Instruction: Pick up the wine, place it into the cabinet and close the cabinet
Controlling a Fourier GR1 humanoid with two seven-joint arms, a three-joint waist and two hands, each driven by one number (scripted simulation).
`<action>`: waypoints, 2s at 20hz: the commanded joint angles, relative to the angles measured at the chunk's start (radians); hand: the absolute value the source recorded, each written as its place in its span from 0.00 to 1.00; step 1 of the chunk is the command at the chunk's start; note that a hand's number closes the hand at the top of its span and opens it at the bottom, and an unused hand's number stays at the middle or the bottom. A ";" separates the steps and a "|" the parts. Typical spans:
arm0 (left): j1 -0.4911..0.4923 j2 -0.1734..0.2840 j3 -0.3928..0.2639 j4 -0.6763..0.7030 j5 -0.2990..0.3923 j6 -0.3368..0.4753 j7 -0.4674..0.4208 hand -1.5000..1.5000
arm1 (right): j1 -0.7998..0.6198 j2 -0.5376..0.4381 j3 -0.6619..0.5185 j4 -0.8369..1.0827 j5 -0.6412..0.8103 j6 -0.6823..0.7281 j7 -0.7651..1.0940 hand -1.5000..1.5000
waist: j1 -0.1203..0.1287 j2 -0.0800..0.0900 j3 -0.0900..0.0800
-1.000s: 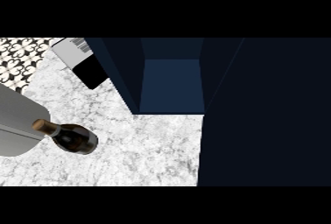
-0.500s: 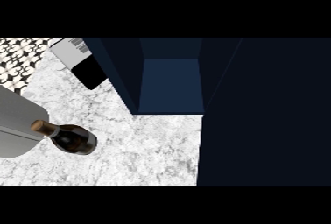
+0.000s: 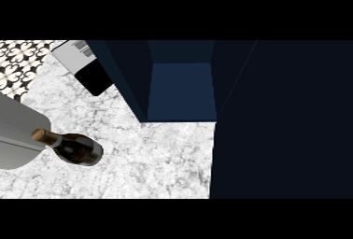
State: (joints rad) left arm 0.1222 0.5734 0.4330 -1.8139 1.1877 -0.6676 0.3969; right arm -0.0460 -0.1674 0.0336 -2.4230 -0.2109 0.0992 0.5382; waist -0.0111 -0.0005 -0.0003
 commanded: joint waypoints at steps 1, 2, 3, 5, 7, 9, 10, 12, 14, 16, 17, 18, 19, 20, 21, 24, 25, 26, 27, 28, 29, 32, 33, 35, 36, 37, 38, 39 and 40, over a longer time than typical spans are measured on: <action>-0.046 -0.004 -0.024 0.064 -0.017 -0.003 0.037 0.00 | 0.040 0.021 0.005 -0.115 -0.039 -0.010 0.034 0.00 | 0.005 -0.001 0.000; -0.030 -0.006 -0.019 0.071 -0.016 -0.042 0.032 0.00 | 0.035 0.032 0.065 -0.184 0.001 -0.045 0.095 0.00 | 0.004 -0.002 0.000; -0.011 -0.076 -0.049 0.061 -0.105 -0.063 0.004 0.00 | 0.057 0.001 -0.024 -0.166 -0.097 -0.005 0.067 0.00 | 0.001 -0.001 0.000; -0.089 -0.005 -0.026 0.190 -0.070 -0.107 0.026 0.00 | 0.042 0.017 0.016 -0.145 -0.057 -0.004 0.052 0.00 | 0.000 0.000 0.000; -0.088 -0.100 -0.076 0.144 -0.200 -0.092 -0.008 0.00 | 0.044 0.009 -0.008 -0.167 -0.084 -0.010 0.080 0.00 | -0.002 -0.001 0.000; -0.117 -0.117 -0.064 0.267 -0.236 -0.168 -0.040 0.00 | -0.008 0.002 -0.026 -0.096 -0.086 0.004 0.053 0.00 | 0.001 0.001 0.000; -0.137 -0.114 -0.058 0.295 -0.253 -0.186 -0.051 0.00 | 0.035 0.001 -0.023 -0.156 -0.100 0.001 0.088 0.00 | -0.004 0.000 -0.001; -0.101 -0.159 -0.072 0.256 -0.313 -0.173 -0.060 0.00 | 0.066 0.015 0.007 -0.195 -0.072 0.001 0.089 0.00 | -0.001 -0.002 0.000; -0.152 -0.150 -0.064 0.304 -0.324 -0.180 -0.068 0.00 | -0.004 0.024 0.012 -0.161 -0.069 -0.027 0.117 0.00 | 0.001 0.000 0.000; -0.120 -0.175 -0.021 0.295 -0.385 -0.195 -0.117 0.00 | 0.022 0.041 0.032 -0.159 -0.034 -0.037 0.111 0.00 | 0.006 -0.001 0.000; -0.194 -0.185 -0.006 0.413 -0.450 -0.231 -0.165 0.00 | 0.040 0.010 -0.024 -0.141 -0.092 0.016 0.067 0.00 | -0.003 0.001 0.000; -0.180 -0.186 -0.015 0.365 -0.437 -0.188 -0.145 0.00 | -0.029 0.025 0.023 -0.202 -0.055 -0.057 0.174 0.00 | 0.000 -0.001 -0.001; -0.192 -0.207 -0.013 0.337 -0.474 -0.148 -0.158 0.00 | 0.031 0.025 -0.006 -0.190 -0.060 -0.027 0.115 0.00 | -0.001 -0.001 0.000; -0.209 -0.213 -0.008 0.415 -0.490 -0.220 -0.203 0.00 | -0.070 -0.024 -0.078 -0.150 -0.133 -0.025 0.178 0.00 | 0.001 0.000 -0.001; -0.227 -0.187 0.010 0.499 -0.530 -0.252 -0.219 0.00 | 0.009 0.036 0.014 -0.121 -0.038 -0.003 0.064 0.00 | -0.001 0.001 0.000; -0.200 -0.228 0.001 0.472 -0.596 -0.262 -0.271 0.00 | 0.017 0.025 -0.020 -0.174 -0.082 -0.012 0.110 0.00 | 0.001 -0.001 0.000; -0.237 -0.216 0.031 0.572 -0.680 -0.311 -0.339 0.00 | 0.051 0.017 -0.005 -0.198 -0.083 0.007 0.110 0.00 | -0.011 0.000 -0.001; -0.304 -0.212 0.016 0.644 -0.672 -0.287 -0.327 0.00 | -0.045 0.035 0.009 -0.139 -0.051 -0.033 0.120 0.00 | -0.006 0.002 -0.001; -0.282 -0.206 0.028 0.622 -0.690 -0.295 -0.356 0.00 | -0.039 -0.005 -0.068 -0.140 -0.114 0.002 0.120 0.00 | -0.001 0.001 0.000; -0.321 -0.191 0.018 0.665 -0.704 -0.303 -0.359 0.00 | 0.005 0.034 0.008 -0.170 -0.042 -0.014 0.110 0.00 | -0.005 0.001 -0.001; -0.293 -0.229 0.021 0.653 -0.750 -0.289 -0.407 0.00 | -0.005 0.043 0.009 -0.160 -0.030 -0.027 0.107 0.00 | -0.001 0.001 -0.001; -0.287 -0.258 -0.001 0.688 -0.840 -0.308 -0.474 0.00 | -0.015 0.021 -0.031 -0.159 -0.083 -0.012 0.119 0.00 | -0.006 0.001 -0.001; -0.249 -0.223 0.018 0.685 -0.808 -0.355 -0.491 0.00 | -0.014 0.026 -0.052 -0.140 -0.109 0.001 0.089 0.00 | 0.001 0.000 0.000; -0.273 -0.244 -0.025 0.661 -0.828 -0.310 -0.459 0.00 | 0.021 0.039 -0.005 -0.169 -0.066 -0.001 0.104 0.00 | 0.002 -0.001 0.000; -0.315 -0.249 -0.026 0.713 -0.884 -0.314 -0.526 0.00 | -0.013 0.019 -0.027 -0.105 -0.081 0.030 0.078 0.00 | 0.001 0.001 0.000; -0.338 -0.227 -0.021 0.758 -0.891 -0.315 -0.525 0.00 | 0.000 0.037 -0.008 -0.165 -0.062 -0.011 0.128 0.00 | -0.002 0.001 -0.001; -0.340 -0.231 -0.018 0.814 -0.932 -0.335 -0.580 0.00 | 0.021 0.034 -0.022 -0.170 -0.080 0.002 0.111 0.00 | -0.009 0.002 -0.001; -0.305 -0.241 -0.019 0.785 -0.941 -0.353 -0.630 0.00 | -0.017 0.011 -0.057 -0.159 -0.118 0.008 0.136 0.00 | -0.004 0.001 -0.001; -0.321 -0.249 -0.030 0.773 -0.939 -0.319 -0.612 0.00 | 0.014 0.033 -0.021 -0.158 -0.075 0.015 0.103 0.00 | -0.001 0.000 0.000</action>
State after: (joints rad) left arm -0.1862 0.3376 0.4168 -1.0783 0.3044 -0.9591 -0.1200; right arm -0.0834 -0.1384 0.0217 -2.4310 -0.2019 0.1132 0.5945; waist -0.0133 -0.0003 -0.0003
